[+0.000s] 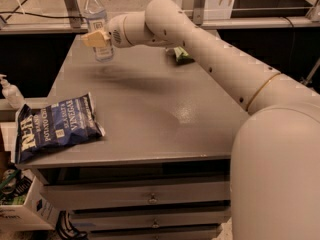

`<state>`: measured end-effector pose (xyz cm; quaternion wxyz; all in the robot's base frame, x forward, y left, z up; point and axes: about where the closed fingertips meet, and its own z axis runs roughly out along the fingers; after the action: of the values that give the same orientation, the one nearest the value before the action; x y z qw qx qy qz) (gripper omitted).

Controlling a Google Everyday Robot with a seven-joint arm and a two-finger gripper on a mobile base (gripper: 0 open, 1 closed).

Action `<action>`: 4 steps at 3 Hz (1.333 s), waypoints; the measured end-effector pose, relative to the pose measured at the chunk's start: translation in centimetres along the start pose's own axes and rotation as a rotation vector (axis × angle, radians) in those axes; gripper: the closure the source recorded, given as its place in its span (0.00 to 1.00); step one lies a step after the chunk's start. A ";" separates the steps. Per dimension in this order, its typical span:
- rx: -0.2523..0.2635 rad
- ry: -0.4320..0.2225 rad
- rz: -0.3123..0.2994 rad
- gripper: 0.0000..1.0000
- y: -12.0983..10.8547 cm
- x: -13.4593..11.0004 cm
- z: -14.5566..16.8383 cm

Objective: Move blue plastic bottle near blue chip bag

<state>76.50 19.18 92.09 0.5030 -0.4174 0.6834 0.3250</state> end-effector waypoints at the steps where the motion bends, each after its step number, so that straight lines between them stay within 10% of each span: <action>1: -0.097 0.011 0.017 1.00 4.0 0.7 -8.0; 4: -0.123 -0.026 0.059 1.00 3.7 1.2 -9.4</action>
Offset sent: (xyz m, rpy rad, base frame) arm -0.1035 -0.0898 0.0236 0.0182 0.0747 0.1001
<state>69.11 12.38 93.72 0.4753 -0.4230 0.6678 0.3863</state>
